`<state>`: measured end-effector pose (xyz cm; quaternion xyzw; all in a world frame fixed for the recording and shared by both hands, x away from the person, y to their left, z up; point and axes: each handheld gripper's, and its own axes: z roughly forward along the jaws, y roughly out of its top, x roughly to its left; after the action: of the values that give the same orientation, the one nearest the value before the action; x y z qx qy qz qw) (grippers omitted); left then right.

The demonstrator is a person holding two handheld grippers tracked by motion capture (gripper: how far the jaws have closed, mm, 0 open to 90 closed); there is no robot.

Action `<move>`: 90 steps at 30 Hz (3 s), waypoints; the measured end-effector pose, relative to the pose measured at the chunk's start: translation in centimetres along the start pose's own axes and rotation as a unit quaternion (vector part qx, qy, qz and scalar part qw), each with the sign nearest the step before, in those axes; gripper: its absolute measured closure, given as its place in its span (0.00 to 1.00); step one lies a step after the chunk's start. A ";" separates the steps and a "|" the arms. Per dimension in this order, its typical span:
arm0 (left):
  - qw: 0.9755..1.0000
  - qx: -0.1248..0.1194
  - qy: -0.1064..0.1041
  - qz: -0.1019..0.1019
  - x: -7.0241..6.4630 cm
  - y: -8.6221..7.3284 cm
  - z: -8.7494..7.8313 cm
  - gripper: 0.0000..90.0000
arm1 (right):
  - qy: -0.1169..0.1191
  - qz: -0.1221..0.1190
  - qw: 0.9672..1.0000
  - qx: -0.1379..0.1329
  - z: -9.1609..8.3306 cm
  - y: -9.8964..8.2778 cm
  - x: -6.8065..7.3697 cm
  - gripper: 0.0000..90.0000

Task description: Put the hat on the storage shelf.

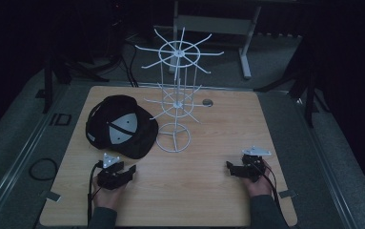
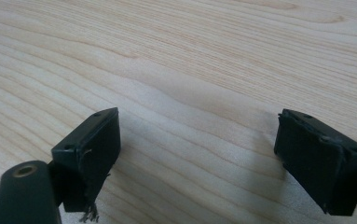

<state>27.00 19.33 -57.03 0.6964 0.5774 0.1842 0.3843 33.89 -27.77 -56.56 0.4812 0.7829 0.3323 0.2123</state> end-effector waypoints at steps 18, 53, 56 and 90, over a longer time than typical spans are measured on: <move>1.000 0.011 0.019 0.019 -0.2 0.3 0.1 0.52 | 0.000 0.000 1.000 0.000 0.0 0.0 0.0 0.16; 0.999 0.019 0.040 0.028 -0.2 1.1 0.8 0.51 | 0.000 0.000 1.000 0.000 0.0 0.0 0.0 0.16; 0.998 0.024 0.042 0.032 -0.2 1.2 0.9 0.50 | 0.000 0.000 1.000 0.000 0.0 0.0 0.0 0.16; 0.999 0.011 0.046 0.009 -0.5 2.2 2.4 0.46 | -0.005 0.003 1.000 0.004 0.1 0.1 0.0 0.12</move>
<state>30.02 18.02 -56.79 0.6966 0.5903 0.2132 0.3476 33.97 -27.68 -56.59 0.4863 0.7813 0.3278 0.2133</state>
